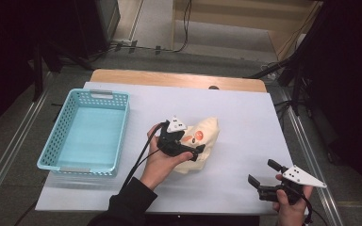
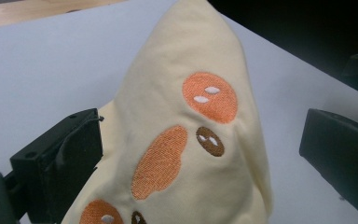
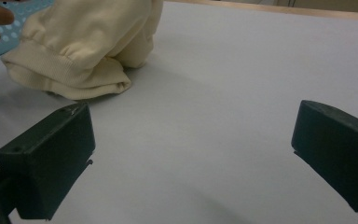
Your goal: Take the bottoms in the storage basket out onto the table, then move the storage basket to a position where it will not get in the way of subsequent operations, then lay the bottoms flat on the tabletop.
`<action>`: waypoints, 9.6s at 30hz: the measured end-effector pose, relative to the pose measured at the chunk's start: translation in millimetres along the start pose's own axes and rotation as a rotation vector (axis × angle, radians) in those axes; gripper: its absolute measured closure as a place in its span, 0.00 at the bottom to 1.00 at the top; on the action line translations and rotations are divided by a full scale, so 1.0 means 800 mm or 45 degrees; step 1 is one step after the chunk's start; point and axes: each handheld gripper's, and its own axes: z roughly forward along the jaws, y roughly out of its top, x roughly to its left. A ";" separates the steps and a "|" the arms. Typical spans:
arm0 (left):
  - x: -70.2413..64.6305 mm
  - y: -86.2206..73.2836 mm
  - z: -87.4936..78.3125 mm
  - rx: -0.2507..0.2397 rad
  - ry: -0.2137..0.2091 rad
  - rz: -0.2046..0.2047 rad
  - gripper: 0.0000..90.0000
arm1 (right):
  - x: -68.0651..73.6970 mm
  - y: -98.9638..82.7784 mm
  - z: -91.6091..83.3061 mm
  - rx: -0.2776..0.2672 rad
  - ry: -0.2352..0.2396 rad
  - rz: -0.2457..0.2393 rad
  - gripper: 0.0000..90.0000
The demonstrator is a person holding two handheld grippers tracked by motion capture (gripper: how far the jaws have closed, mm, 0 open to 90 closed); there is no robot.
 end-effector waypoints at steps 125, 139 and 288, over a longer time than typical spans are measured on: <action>0.084 -0.221 -0.355 -0.197 0.655 -0.335 1.00 | 0.013 -0.001 0.015 0.009 -0.014 -0.002 0.00; 0.107 -0.245 -0.336 -0.070 0.638 -0.381 1.00 | 0.013 -0.001 0.019 0.021 -0.005 -0.009 0.00; 0.060 -0.130 -0.210 -0.170 0.221 -0.082 0.00 | 0.026 0.015 0.037 0.033 0.069 -0.054 0.00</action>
